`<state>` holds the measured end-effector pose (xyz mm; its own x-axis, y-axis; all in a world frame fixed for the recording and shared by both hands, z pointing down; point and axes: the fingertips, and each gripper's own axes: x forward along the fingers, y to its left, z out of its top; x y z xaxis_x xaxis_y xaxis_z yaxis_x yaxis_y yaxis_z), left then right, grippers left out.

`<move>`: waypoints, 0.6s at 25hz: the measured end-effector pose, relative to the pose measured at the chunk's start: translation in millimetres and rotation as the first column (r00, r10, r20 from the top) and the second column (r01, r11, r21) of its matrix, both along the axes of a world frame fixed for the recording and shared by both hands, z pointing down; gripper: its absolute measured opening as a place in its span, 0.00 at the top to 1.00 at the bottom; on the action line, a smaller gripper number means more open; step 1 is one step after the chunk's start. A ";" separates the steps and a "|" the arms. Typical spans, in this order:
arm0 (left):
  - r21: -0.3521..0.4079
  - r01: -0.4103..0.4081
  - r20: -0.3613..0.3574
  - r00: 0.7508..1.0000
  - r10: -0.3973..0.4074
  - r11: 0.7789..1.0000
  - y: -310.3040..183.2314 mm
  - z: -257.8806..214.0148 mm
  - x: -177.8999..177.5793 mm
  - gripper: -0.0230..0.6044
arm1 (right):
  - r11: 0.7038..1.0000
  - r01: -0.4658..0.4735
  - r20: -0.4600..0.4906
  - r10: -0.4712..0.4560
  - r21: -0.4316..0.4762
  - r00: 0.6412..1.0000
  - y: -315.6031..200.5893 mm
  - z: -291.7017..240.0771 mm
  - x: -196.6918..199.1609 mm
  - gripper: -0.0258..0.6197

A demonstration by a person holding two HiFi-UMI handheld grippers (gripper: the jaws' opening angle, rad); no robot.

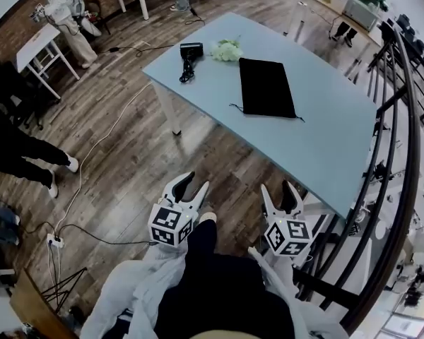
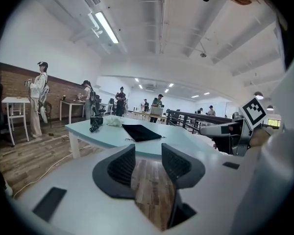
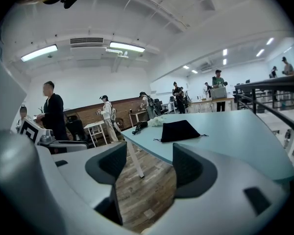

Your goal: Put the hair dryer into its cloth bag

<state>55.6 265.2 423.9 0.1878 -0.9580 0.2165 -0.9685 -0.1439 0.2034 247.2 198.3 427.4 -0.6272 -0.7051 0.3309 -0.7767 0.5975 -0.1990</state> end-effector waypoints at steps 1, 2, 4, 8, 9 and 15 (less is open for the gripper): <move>-0.004 -0.004 0.003 1.000 0.004 1.000 -8.0 0.5 -4.5 0.67 | 1.000 -0.001 -0.002 0.001 0.002 1.000 -7.1 -1.1 -3.8 0.51; -0.007 -0.008 0.007 1.000 0.008 1.000 -15.5 0.5 -8.7 0.67 | 1.000 -0.003 -0.003 0.003 0.004 1.000 -13.9 -2.3 -7.6 0.51; -0.008 -0.016 0.012 1.000 0.016 1.000 -28.6 -0.3 -17.4 0.67 | 1.000 -0.011 -0.005 0.011 0.005 1.000 -26.0 -3.6 -14.8 0.51; -0.001 -0.026 0.015 1.000 0.026 1.000 -52.0 0.9 -37.2 0.67 | 1.000 -0.029 0.000 0.029 0.007 1.000 -47.1 -1.6 -30.9 0.51; 0.001 -0.029 0.015 0.999 0.029 1.000 -57.6 1.4 -42.1 0.67 | 0.999 -0.033 0.001 0.033 0.007 0.999 -51.5 -1.1 -35.5 0.51; 0.022 -0.057 0.022 0.998 0.056 0.998 -82.2 -1.3 -60.5 0.67 | 0.998 -0.056 -0.001 0.056 0.016 0.998 -66.8 0.2 -52.9 0.51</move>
<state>-4.9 183.0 422.5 0.2373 -0.9507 0.1996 -0.9627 -0.2028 0.1790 194.3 131.5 427.5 -0.5859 -0.7445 0.3200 -0.8095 0.5559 -0.1890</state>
